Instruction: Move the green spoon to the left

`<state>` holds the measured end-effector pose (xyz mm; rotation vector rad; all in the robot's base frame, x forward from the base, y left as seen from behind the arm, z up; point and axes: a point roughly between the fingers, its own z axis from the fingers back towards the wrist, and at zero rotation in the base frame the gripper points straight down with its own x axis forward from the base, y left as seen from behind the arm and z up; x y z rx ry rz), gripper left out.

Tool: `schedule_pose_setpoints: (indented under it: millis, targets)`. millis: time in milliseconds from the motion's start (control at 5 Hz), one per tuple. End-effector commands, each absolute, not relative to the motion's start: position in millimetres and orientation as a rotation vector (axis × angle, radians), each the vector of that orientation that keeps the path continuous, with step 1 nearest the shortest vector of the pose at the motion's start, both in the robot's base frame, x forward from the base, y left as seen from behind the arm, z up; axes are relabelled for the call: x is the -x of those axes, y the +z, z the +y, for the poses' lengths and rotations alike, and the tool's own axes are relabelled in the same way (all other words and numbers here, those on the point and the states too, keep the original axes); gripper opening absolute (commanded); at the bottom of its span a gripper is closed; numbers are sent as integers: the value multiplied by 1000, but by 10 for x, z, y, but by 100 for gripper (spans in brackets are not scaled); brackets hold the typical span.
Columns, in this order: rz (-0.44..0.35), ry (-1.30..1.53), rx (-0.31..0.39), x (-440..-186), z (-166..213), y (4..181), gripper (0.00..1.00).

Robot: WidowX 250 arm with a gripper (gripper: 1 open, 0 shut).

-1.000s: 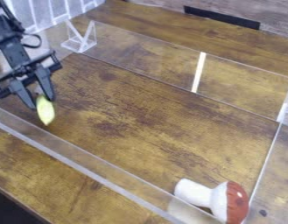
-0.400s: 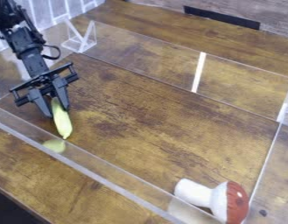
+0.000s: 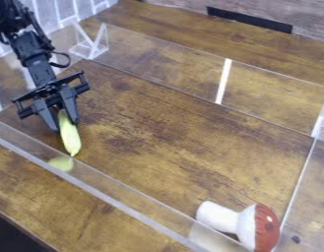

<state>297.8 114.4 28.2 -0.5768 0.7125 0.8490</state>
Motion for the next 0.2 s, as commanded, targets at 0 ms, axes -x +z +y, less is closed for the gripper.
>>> schedule_pose_setpoints:
  millis: [0]
  targets:
    - [682,876,579,-3062,1171,393,0]
